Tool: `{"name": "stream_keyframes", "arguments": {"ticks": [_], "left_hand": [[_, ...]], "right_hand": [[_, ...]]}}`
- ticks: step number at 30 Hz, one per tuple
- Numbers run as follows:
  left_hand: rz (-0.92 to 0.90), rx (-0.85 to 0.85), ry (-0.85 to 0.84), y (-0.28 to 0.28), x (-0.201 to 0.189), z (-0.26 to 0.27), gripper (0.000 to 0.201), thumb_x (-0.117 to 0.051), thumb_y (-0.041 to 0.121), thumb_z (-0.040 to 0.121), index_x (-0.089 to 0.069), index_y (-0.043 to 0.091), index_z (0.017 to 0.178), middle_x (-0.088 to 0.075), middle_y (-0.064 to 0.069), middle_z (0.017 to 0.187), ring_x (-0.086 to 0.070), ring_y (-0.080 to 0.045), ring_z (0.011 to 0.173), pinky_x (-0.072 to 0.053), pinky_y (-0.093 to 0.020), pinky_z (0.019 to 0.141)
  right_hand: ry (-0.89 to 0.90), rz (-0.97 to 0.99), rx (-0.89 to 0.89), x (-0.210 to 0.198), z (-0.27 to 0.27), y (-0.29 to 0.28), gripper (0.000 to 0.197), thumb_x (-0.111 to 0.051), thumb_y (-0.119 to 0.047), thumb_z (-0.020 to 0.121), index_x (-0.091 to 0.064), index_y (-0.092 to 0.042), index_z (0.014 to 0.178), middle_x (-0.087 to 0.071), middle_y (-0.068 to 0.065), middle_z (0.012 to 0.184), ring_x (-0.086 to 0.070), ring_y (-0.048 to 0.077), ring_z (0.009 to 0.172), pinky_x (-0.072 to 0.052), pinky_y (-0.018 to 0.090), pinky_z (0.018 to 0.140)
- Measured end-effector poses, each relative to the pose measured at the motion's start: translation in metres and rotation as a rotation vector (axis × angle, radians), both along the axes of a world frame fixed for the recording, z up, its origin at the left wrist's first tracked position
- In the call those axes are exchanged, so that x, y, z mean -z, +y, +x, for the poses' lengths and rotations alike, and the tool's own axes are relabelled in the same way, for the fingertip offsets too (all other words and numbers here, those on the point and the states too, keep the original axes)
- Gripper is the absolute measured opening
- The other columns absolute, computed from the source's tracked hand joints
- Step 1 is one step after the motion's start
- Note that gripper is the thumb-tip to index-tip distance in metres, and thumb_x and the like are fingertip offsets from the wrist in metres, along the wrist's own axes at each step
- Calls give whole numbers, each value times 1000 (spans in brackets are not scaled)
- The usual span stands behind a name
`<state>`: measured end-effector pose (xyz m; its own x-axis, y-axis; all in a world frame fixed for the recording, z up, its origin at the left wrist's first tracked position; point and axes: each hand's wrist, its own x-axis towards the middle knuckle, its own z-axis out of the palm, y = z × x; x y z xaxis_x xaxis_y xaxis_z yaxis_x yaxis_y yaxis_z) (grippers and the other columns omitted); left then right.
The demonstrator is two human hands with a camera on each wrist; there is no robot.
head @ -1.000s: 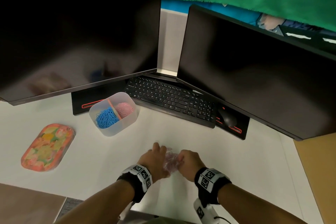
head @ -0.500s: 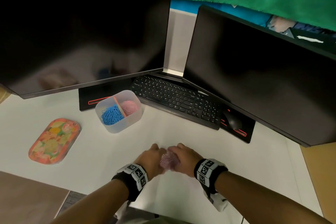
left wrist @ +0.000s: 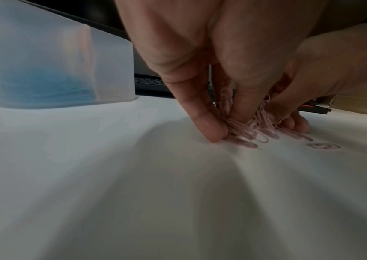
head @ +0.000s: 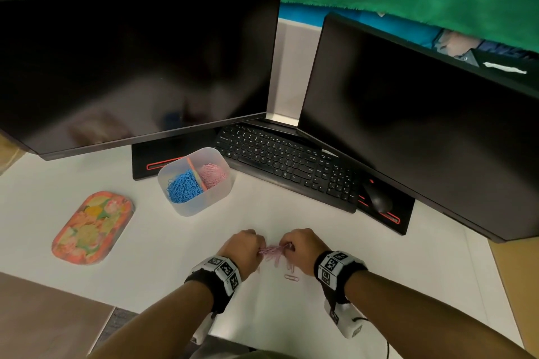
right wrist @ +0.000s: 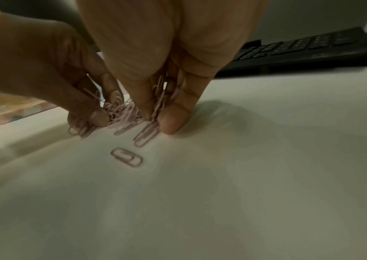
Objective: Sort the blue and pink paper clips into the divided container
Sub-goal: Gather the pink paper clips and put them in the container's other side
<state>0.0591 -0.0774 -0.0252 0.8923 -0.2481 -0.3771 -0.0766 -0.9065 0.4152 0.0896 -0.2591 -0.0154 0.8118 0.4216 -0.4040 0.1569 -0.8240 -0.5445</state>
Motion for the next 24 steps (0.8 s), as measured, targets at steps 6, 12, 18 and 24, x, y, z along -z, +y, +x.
{"name": "stream_keyframes", "arguments": {"ticks": [6,12,18,24], "left_hand": [[-60,-27,-2,6,-9,4,22,-54,22,89,-69,17,105,-65,-6,103,-61,-24,97,-43,-24,77],[-161,-100,-61,13,-26,8,23,-61,24,89,-71,18,109,-69,-3,107,-63,-19,97,-44,-19,79],[-225,-188,-107,29,-60,19,18,-65,26,87,-73,21,103,-70,1,103,-64,-15,91,-50,-22,84],[-131,-372,-187,68,-94,58,13,-61,21,90,-72,17,95,-66,4,86,-59,-12,77,-42,-20,73]], "right_hand": [[86,60,157,2,2,-10,13,-65,-25,85,-74,-15,89,-71,0,78,-65,14,70,-57,29,70],[143,128,267,-4,4,-13,8,-68,-23,84,-74,-18,86,-64,-9,65,-61,6,52,-52,21,52],[126,175,257,-13,10,-7,12,-66,-14,85,-75,-12,93,-64,-13,71,-61,0,62,-46,8,55],[101,210,233,-30,22,9,10,-66,-13,85,-74,-17,89,-65,-11,74,-58,-1,58,-46,10,57]]}}
